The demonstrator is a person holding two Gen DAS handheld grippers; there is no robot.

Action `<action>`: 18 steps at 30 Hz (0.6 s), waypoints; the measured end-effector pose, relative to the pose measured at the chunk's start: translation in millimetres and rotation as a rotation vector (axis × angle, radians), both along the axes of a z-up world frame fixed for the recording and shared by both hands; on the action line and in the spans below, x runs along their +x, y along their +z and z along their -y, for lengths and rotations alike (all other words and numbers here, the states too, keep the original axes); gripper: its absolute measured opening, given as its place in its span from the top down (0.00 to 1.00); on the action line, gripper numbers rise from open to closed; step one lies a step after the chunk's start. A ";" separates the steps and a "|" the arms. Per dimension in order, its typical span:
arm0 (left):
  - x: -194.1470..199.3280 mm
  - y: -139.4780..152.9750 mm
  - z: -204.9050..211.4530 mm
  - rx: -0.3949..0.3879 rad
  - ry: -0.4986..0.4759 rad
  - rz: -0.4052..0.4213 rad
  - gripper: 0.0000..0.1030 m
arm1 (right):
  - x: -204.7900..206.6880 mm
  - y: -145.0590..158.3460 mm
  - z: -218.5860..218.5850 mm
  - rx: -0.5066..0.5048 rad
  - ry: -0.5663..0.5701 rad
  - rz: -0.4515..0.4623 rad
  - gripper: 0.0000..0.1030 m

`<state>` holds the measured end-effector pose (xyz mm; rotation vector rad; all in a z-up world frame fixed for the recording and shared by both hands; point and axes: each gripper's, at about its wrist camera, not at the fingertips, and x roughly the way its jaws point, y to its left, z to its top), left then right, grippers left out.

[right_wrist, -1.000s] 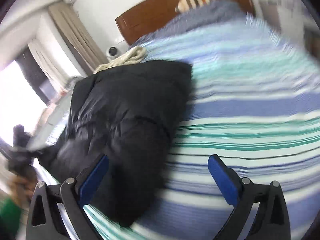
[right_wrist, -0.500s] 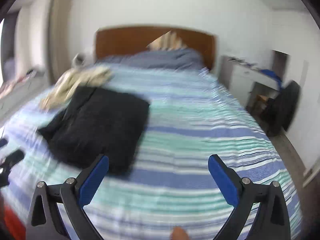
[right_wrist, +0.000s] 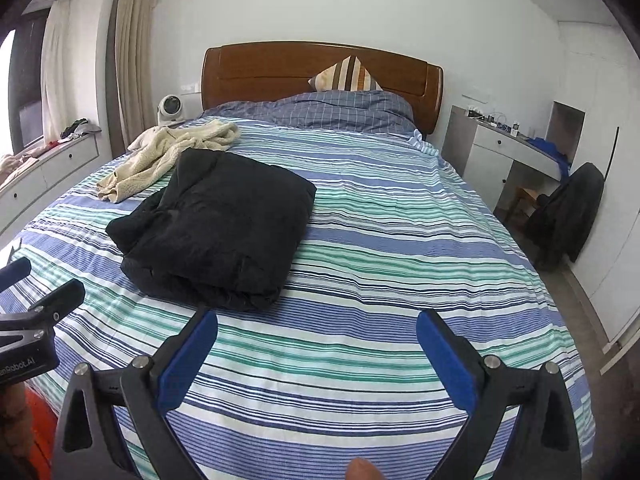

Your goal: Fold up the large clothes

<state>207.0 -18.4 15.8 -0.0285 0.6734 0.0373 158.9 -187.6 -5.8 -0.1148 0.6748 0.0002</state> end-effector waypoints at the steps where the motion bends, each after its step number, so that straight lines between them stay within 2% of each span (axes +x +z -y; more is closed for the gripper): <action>1: -0.7 2.2 2.0 0.002 -0.003 -0.003 0.00 | -1.5 1.9 0.7 0.004 0.001 -0.002 0.02; 9: -4.8 4.2 5.1 0.052 0.055 -0.028 0.00 | -10.9 3.3 -1.7 0.007 -0.005 0.003 0.02; 14: -8.2 4.2 2.5 0.061 0.071 -0.037 0.00 | -13.6 -0.8 -5.1 0.027 0.017 -0.036 0.02; 18: -10.8 8.0 1.9 0.098 0.089 -0.032 0.00 | -17.4 3.5 -8.0 0.038 0.024 -0.039 0.02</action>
